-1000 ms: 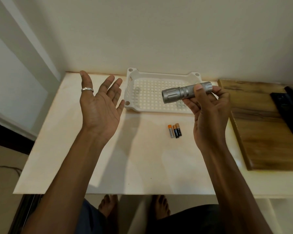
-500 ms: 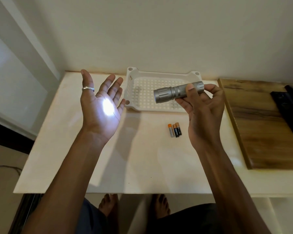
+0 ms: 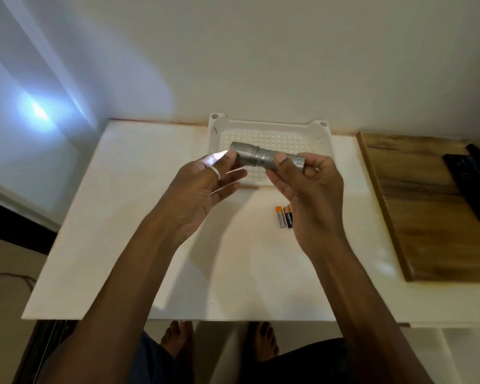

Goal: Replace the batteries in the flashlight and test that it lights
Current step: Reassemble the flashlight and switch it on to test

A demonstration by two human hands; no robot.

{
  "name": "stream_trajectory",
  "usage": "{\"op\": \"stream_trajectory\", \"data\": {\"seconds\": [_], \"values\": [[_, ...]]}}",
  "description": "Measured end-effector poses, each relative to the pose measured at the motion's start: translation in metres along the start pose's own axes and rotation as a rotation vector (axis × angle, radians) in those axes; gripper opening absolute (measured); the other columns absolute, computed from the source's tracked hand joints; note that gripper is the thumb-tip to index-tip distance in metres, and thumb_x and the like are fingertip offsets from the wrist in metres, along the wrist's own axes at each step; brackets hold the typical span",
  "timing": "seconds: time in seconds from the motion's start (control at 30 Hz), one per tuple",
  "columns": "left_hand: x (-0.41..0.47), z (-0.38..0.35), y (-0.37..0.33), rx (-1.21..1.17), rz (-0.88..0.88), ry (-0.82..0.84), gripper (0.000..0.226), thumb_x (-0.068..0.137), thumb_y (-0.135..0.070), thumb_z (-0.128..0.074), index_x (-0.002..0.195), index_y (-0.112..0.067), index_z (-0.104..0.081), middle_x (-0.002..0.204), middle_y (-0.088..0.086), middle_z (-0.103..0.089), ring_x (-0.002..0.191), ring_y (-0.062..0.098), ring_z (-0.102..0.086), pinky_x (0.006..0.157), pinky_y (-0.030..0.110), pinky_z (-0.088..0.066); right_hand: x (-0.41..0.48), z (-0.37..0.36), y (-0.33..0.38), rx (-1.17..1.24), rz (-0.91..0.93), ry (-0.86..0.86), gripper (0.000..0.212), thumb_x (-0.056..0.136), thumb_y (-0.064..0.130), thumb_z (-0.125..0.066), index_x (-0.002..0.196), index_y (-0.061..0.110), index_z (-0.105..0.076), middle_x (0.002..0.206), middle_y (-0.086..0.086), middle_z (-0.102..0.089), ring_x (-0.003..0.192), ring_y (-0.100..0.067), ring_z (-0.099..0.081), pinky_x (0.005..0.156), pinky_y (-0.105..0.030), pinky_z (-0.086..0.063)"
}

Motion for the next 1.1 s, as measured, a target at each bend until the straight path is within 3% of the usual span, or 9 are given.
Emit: {"op": "stream_trajectory", "data": {"seconds": [0.1, 0.23, 0.37, 0.6, 0.9, 1.1], "values": [[0.001, 0.004, -0.004, -0.047, -0.077, -0.043, 0.039, 0.092, -0.029, -0.071, 0.122, -0.003, -0.069, 0.109, 0.008, -0.075, 0.104, 0.018, -0.071, 0.091, 0.028, -0.057, -0.006, -0.007, -0.012, -0.196, -0.075, 0.074, 0.041, 0.08, 0.017, -0.086, 0.106, 0.01, -0.056, 0.114, -0.028, -0.07, 0.102, -0.041, -0.075, 0.091, -0.047, -0.062], [-0.001, 0.009, 0.0, 0.011, -0.05, -0.114, 0.023, 0.086, -0.029, -0.078, 0.099, -0.01, -0.077, 0.088, 0.005, -0.075, 0.084, 0.017, -0.071, 0.078, 0.024, -0.058, -0.014, -0.018, -0.027, -0.358, -0.295, 0.317, 0.039, 0.084, 0.024, -0.084, 0.113, 0.014, -0.059, 0.094, -0.017, -0.079, 0.076, -0.029, -0.08, 0.066, -0.032, -0.061], [-0.003, 0.005, 0.007, 0.149, 0.015, -0.109, 0.037, 0.086, -0.036, -0.079, 0.107, -0.006, -0.075, 0.089, 0.009, -0.077, 0.082, 0.019, -0.076, 0.077, 0.025, -0.059, -0.022, -0.025, -0.033, -0.462, -0.381, 0.494, 0.023, 0.092, 0.027, -0.076, 0.109, 0.012, -0.073, 0.084, -0.01, -0.079, 0.072, -0.022, -0.077, 0.065, -0.027, -0.06], [-0.004, 0.006, 0.008, 0.179, 0.037, -0.12, 0.036, 0.084, -0.042, -0.079, 0.101, -0.01, -0.079, 0.095, 0.012, -0.08, 0.091, 0.022, -0.077, 0.087, 0.031, -0.06, -0.021, -0.026, -0.028, -0.414, -0.407, 0.512, 0.021, 0.095, 0.028, -0.072, 0.1, 0.008, -0.077, 0.085, -0.011, -0.078, 0.074, -0.022, -0.077, 0.067, -0.025, -0.059], [-0.003, 0.006, 0.008, 0.155, 0.049, -0.118, 0.034, 0.086, -0.041, -0.078, 0.103, -0.012, -0.08, 0.097, 0.01, -0.081, 0.092, 0.019, -0.077, 0.088, 0.031, -0.059, -0.019, -0.026, -0.027, -0.324, -0.429, 0.497, 0.021, 0.094, 0.029, -0.074, 0.098, 0.009, -0.077, 0.089, -0.015, -0.078, 0.078, -0.027, -0.078, 0.068, -0.026, -0.059], [-0.003, 0.007, 0.006, 0.127, 0.042, -0.107, 0.051, 0.074, -0.048, -0.082, 0.109, -0.01, -0.078, 0.097, 0.009, -0.08, 0.094, 0.02, -0.076, 0.088, 0.032, -0.059, -0.018, -0.026, -0.026, -0.316, -0.4, 0.504, 0.022, 0.094, 0.03, -0.074, 0.1, 0.009, -0.077, 0.094, -0.019, -0.078, 0.079, -0.028, -0.078, 0.068, -0.026, -0.06]]}}
Point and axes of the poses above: each hand's wrist, its own x-axis towards the middle knuckle, its own z-axis out of the back of the hand, y = z × x, the point moved 5 cm from there along x, towards the middle knuckle
